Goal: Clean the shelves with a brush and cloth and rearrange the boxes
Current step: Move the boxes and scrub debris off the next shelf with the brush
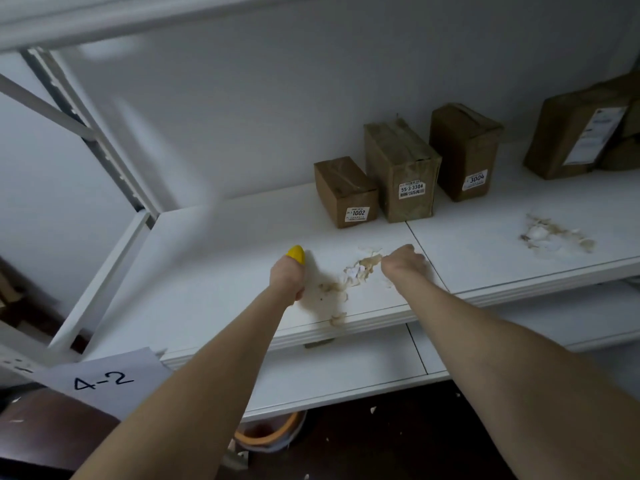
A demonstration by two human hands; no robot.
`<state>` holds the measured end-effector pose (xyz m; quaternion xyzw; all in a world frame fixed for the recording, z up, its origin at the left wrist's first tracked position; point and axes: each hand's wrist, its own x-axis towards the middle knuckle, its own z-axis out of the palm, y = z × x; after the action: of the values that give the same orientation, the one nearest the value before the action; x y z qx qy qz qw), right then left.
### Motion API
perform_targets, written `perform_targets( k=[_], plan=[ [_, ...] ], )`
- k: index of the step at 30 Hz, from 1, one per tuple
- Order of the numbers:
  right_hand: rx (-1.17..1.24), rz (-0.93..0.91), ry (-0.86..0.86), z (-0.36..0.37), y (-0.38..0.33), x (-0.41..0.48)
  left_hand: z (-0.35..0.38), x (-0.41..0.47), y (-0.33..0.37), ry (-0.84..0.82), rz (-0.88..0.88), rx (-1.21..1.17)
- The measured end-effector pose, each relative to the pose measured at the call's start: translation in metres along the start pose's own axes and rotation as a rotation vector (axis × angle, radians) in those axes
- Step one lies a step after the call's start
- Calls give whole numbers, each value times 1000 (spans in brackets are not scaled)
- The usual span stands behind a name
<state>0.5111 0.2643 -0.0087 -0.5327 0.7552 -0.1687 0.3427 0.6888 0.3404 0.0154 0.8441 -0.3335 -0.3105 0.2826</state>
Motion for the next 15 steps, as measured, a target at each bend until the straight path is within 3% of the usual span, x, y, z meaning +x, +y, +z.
perform_targets(
  k=[5,13,15],
  plan=[
    [110,-46,-37,14,0,-15,30,-21,-1,-137,-102,-235],
    [411,-234,-171,19,-36,-36,31,-34,18,-220,38,-436],
    [391,-268,-211,24,-46,-40,29,-37,25,-228,52,-558]
  ],
)
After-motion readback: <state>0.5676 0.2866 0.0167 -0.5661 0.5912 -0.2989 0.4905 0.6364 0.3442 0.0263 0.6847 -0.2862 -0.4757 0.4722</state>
